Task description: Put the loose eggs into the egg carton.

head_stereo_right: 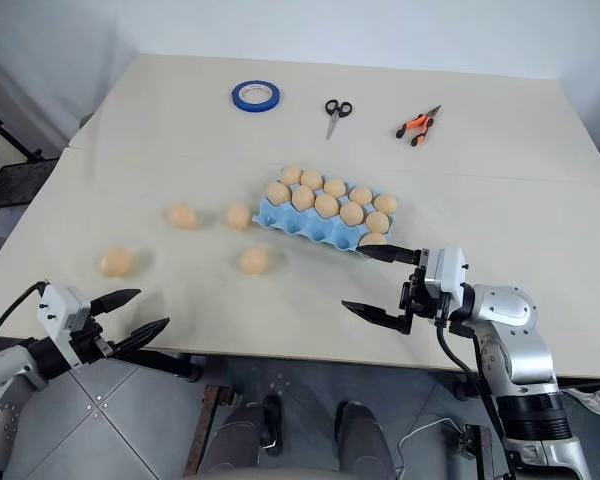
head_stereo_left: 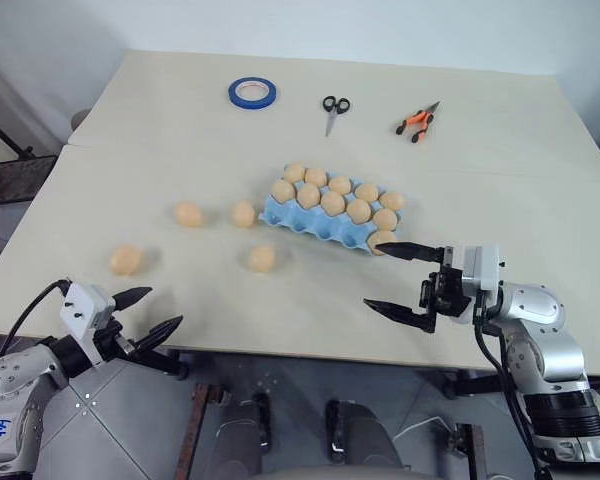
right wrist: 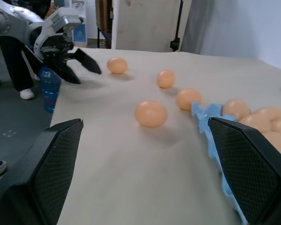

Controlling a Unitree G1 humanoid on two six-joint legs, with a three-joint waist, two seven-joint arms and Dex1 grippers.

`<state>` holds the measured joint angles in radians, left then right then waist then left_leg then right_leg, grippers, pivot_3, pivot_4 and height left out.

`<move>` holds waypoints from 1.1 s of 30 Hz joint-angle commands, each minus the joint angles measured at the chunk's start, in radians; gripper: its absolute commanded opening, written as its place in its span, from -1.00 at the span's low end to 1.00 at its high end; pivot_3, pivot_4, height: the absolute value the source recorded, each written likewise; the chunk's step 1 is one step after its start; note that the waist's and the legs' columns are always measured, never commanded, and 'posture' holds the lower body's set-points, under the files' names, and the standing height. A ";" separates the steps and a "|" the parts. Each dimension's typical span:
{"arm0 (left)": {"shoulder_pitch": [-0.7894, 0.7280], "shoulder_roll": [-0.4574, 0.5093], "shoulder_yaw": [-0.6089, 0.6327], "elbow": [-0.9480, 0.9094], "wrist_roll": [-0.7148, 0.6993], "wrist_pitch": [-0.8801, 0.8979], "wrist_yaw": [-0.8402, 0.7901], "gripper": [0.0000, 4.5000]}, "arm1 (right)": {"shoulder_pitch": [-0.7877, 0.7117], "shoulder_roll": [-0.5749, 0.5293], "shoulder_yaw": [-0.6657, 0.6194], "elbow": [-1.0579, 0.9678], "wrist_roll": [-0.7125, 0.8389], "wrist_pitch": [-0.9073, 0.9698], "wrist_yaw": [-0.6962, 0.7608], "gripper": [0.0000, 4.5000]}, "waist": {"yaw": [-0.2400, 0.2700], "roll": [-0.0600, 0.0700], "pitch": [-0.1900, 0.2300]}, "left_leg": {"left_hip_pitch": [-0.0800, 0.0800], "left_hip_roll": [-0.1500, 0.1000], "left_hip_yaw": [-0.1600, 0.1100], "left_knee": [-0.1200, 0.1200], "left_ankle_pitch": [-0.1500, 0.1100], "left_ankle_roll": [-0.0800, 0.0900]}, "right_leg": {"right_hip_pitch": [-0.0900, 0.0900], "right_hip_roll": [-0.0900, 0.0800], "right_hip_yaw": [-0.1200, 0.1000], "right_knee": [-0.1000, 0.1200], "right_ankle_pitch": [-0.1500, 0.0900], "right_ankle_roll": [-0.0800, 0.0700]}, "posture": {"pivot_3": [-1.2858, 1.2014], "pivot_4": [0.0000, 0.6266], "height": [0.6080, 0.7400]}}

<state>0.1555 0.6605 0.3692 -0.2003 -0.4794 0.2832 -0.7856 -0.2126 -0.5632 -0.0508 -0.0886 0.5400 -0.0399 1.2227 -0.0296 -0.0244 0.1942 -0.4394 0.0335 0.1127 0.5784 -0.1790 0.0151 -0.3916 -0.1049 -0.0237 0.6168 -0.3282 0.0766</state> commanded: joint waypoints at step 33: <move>-0.619 -0.338 -0.485 0.265 0.245 -0.043 0.087 -0.21 | 0.242 -0.051 -0.162 -0.191 0.026 0.053 -0.188 1.00 | 0.025 0.000 -0.001 | -0.002 0.003 0.008 0.013 0.001 0.005 | 0.001 -0.006 -0.025 0.004 0.012 0.021 | 0.03 -0.52 1.00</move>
<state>-0.4261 0.3309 -0.0993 0.0935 -0.2272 0.2646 -0.6632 0.0189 -0.5958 -0.1668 -0.2425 0.5415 0.0132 1.0467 -0.0049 -0.0246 0.1932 -0.4414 0.0366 0.1208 0.5919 -0.1782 0.0204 -0.3905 -0.1106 -0.0493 0.6208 -0.3165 0.0972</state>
